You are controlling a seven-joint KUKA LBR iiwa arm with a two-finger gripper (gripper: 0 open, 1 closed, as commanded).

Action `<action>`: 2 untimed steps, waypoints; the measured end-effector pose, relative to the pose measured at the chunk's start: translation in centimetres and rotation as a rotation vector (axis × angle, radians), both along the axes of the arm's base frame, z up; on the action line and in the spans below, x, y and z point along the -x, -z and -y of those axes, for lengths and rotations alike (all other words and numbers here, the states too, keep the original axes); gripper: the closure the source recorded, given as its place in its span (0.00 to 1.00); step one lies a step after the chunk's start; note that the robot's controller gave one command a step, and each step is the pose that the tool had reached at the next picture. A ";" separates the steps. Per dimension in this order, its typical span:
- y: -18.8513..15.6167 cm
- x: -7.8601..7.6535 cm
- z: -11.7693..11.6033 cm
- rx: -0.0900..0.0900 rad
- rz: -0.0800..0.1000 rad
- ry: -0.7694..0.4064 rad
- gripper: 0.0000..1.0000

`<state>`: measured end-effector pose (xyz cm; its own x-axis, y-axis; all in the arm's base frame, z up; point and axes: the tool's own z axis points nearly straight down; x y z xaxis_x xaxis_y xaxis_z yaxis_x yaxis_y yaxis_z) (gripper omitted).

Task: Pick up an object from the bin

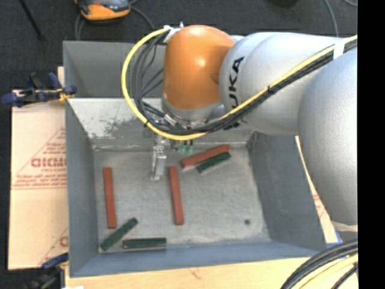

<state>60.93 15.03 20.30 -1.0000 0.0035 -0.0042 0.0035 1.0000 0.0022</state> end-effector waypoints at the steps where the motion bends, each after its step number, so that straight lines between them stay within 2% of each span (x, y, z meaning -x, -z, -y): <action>1: 0.0 0.0 0.0 0.000 0.000 0.000 0.00; 2: 1.7 1.6 0.6 0.001 0.010 -0.127 0.00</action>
Offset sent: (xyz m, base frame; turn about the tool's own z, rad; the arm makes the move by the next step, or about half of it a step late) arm -0.0675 -0.0263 -0.0743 -0.4413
